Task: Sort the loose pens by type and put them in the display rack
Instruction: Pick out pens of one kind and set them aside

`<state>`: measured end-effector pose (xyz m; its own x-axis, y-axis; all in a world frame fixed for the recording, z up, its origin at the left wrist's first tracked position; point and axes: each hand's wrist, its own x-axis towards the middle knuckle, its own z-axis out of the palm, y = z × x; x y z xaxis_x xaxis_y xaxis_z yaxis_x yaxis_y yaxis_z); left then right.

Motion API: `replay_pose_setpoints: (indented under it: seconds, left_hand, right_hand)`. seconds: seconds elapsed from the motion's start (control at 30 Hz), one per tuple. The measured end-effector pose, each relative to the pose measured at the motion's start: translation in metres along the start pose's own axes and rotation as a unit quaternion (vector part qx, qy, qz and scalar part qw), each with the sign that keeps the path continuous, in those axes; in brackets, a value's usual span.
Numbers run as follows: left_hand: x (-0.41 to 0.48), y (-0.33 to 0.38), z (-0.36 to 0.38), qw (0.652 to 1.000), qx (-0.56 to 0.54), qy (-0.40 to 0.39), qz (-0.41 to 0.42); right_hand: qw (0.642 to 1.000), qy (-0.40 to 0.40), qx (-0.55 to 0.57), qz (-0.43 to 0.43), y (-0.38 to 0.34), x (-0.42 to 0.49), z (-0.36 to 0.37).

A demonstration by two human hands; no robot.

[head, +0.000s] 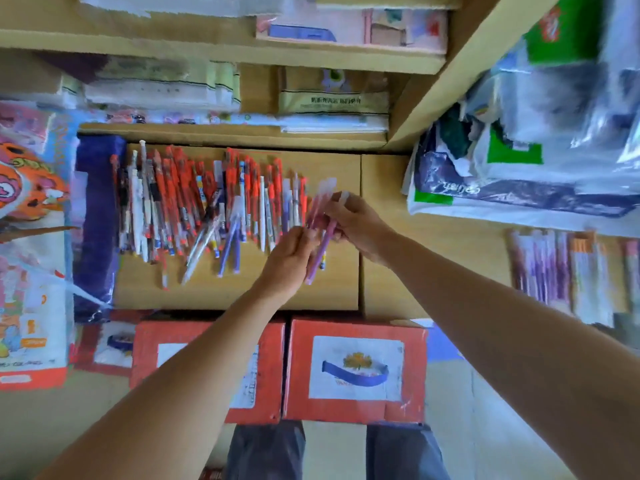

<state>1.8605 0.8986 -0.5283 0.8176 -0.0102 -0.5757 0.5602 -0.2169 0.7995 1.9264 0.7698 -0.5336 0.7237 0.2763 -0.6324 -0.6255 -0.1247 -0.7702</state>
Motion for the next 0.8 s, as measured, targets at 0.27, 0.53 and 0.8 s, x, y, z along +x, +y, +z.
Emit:
replay_pose_setpoints:
  seconds: [0.27,0.53,0.8]
  left_hand:
    - [-0.003,0.017,0.156,0.988,0.108,-0.113,-0.009]
    - [-0.009,0.039,0.293,0.968,0.133,-0.211,-0.04]
    - [0.015,0.043,0.355,0.947,0.29,-0.137,-0.004]
  right_hand:
    - [0.993,0.088,0.076,0.022,0.048,-0.074,-0.157]
    - [0.988,0.129,0.016,0.079,0.08,-0.127,-0.277]
    - [0.937,0.234,-0.254,0.055,0.101,-0.13,-0.364]
